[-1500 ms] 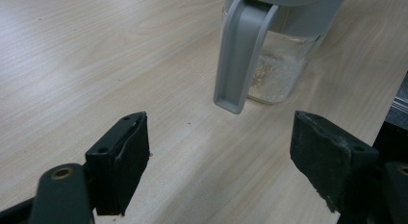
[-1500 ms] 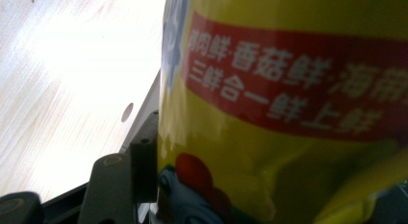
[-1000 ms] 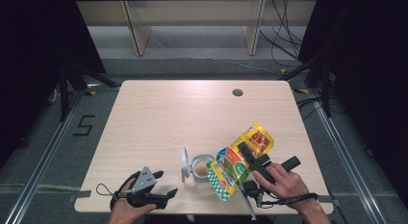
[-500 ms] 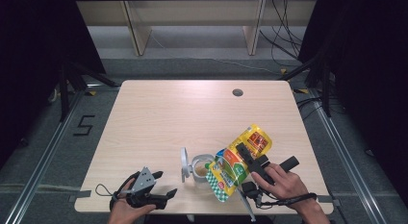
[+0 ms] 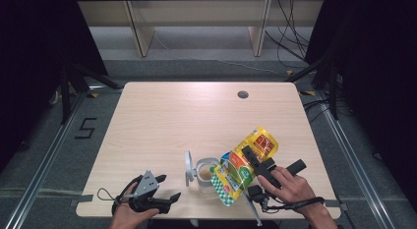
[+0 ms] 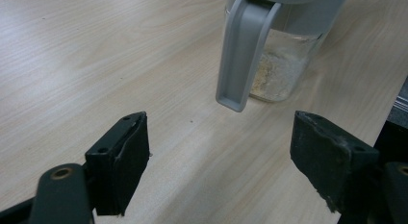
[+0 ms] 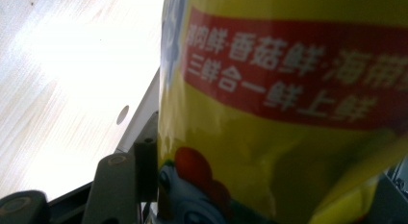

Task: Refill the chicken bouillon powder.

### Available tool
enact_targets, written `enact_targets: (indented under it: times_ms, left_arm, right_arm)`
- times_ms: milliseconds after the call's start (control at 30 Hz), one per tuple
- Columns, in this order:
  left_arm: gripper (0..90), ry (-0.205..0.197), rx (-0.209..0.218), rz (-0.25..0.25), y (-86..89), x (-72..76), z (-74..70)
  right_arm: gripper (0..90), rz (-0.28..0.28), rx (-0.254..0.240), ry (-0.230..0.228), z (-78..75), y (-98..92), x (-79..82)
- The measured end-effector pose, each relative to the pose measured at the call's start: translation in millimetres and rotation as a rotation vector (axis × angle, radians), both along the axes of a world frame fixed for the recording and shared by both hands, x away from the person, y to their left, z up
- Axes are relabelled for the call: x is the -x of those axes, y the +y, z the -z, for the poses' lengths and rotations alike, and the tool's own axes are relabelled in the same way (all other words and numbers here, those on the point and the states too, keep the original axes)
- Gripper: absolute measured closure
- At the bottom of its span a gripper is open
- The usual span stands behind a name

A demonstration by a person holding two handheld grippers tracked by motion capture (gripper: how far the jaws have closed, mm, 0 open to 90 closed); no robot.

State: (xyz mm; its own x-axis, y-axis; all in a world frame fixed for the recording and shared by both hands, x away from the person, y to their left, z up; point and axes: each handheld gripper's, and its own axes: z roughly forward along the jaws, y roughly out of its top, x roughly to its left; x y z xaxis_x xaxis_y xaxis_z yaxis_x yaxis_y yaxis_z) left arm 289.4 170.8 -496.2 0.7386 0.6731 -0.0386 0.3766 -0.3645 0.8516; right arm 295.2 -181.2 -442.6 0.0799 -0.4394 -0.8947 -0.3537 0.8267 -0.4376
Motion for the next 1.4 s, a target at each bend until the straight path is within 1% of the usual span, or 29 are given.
enact_targets:
  times_ms: [33,67,100,167,200,233,267,300,333,367,433,467,567,600,633,667,700,733,800,933,967,1067,1100,1200,1233,1267,1300,1333,1400]
  left_arm:
    - [21.0,0.004,0.001,0.001,0.0,0.0,0.1]
    - [21.0,0.001,0.013,-0.001,-0.5,-0.5,0.7]
    - [21.0,-0.006,-0.007,0.009,0.5,-1.4,-0.4]
    - [21.0,-0.008,-0.007,0.012,0.7,-1.2,-0.6]
    - [21.0,0.002,0.001,0.000,0.2,0.1,0.0]
    - [21.0,0.004,0.002,-0.002,0.1,0.1,0.1]
    - [21.0,-0.008,-0.008,0.012,1.1,-1.6,-0.6]
    - [21.0,-0.008,-0.009,0.011,1.2,-1.7,-0.8]
    - [21.0,-0.010,-0.009,0.011,1.2,-1.5,-0.9]
    - [21.0,-0.011,-0.011,0.011,1.2,-1.1,-0.8]
    - [21.0,-0.016,-0.006,0.008,0.5,-1.5,-0.1]
    - [21.0,-0.009,-0.014,0.011,1.0,-1.8,-0.9]
    - [21.0,-0.005,-0.008,-0.001,0.1,-0.2,-0.3]
    - [21.0,-0.004,-0.006,-0.003,0.1,-0.4,-0.4]
    - [21.0,-0.005,-0.006,0.005,0.6,-1.1,-0.8]
    - [21.0,-0.013,-0.015,0.011,1.3,-1.9,-1.4]
    - [21.0,0.003,-0.001,-0.004,0.6,-0.6,-0.9]
    - [21.0,-0.014,-0.022,0.005,1.9,-1.1,-1.6]
    - [21.0,-0.019,-0.027,0.012,2.6,-1.8,-1.9]
    - [21.0,-0.020,-0.025,0.015,2.2,-1.8,-1.5]
    - [21.0,-0.013,-0.013,0.010,1.3,-1.0,-1.0]
    - [21.0,-0.005,-0.012,-0.007,1.3,-0.6,-1.6]
    - [21.0,-0.020,-0.025,0.010,2.3,-1.7,-2.1]
    - [21.0,-0.019,-0.028,0.014,2.6,-2.0,-2.1]
    - [21.0,-0.021,-0.031,0.008,2.4,-2.0,-2.4]
    - [21.0,-0.022,-0.016,0.009,1.7,-1.8,-1.8]
    - [21.0,-0.017,-0.017,0.010,1.8,-1.4,-1.8]
    - [21.0,-0.018,-0.030,0.008,2.3,-1.1,-1.9]
    - [21.0,-0.021,-0.024,0.010,2.3,-1.9,-2.0]
  right_arm:
    - [44.3,-0.001,-0.002,-0.003,0.2,-0.4,0.1]
    - [44.3,0.000,-0.003,-0.002,0.2,-0.5,0.1]
    - [44.3,-0.001,-0.005,-0.002,0.2,-0.5,-0.1]
    - [44.3,-0.001,-0.004,-0.001,0.3,-0.6,0.0]
    - [44.3,-0.001,-0.003,-0.001,0.2,-0.7,0.1]
    - [44.3,-0.001,-0.004,-0.002,0.0,-0.7,0.2]
    - [44.3,-0.001,-0.004,-0.003,-0.1,-0.8,0.2]
    - [44.3,-0.004,-0.003,-0.007,-0.5,-0.5,0.0]
    - [44.3,0.005,-0.013,0.003,0.5,-1.4,0.3]
    - [44.3,-0.003,-0.001,-0.004,-0.4,-0.9,0.6]
    - [44.3,-0.005,0.000,-0.007,-0.7,-0.9,0.8]
    - [44.3,-0.005,0.000,-0.008,-0.9,-0.7,0.7]
    - [44.4,-0.008,0.002,-0.013,-1.4,-0.7,1.1]
    - [44.4,0.000,-0.012,-0.004,-0.4,-1.6,1.0]
    - [44.4,-0.004,0.000,-0.011,-1.7,-1.0,0.8]
    - [44.4,-0.006,0.002,-0.014,-1.8,-1.0,0.6]
    - [44.4,-0.005,0.001,-0.012,-1.6,-1.2,0.6]
    - [44.5,-0.006,0.000,-0.011,-1.5,-1.3,0.6]
    - [44.5,-0.003,-0.004,-0.005,-1.3,-1.8,0.6]
    - [44.4,-0.005,0.000,-0.008,-1.7,-2.0,1.0]
    - [44.4,-0.005,0.001,-0.008,-1.7,-2.0,0.9]
    - [44.4,-0.005,0.001,-0.008,-1.7,-2.0,0.8]
    - [44.5,-0.007,0.000,-0.009,-1.7,-1.9,0.8]
    - [44.5,-0.006,0.000,-0.010,-1.8,-2.1,0.8]
    - [44.5,-0.003,0.000,-0.008,-1.8,-2.2,0.9]
    - [44.5,-0.004,0.001,-0.006,-1.8,-2.3,1.0]
    - [44.5,-0.006,-0.001,-0.008,-1.7,-2.5,1.0]
    - [44.5,-0.008,0.000,-0.010,-1.9,-2.4,0.9]
    - [44.5,-0.003,-0.005,-0.009,-1.5,-2.7,1.0]
